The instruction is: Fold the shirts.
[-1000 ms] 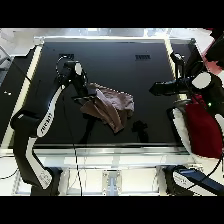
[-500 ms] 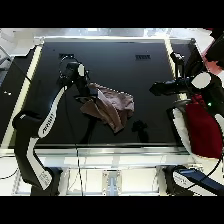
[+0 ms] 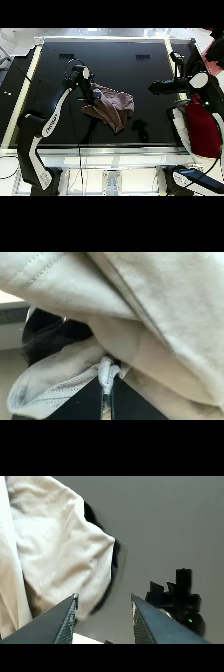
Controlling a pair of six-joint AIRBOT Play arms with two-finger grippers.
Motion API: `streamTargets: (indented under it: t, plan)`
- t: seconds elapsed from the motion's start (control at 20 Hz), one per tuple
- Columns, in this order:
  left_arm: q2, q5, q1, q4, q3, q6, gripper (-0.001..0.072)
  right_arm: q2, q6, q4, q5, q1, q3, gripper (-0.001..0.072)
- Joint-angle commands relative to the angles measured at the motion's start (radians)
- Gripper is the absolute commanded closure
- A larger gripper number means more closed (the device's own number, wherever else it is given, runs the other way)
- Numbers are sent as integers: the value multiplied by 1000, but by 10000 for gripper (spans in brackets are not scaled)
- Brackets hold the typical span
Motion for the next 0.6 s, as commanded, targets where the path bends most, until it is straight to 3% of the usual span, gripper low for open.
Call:
streamTargets:
  t: [0.0, 0.25, 0.55]
  plan:
    - [0, -74, 13, 12, 0, 23, 691, -130, 22, 43, -107, 58, -7, 346]
    - [16, -105, 18, 48, 0, 50, 691, -371, 35, 61, -100, 150, -6, 345]
    - [18, -76, 18, 52, 0, 61, 691, -388, 27, 144, -238, 204, -3, 344]
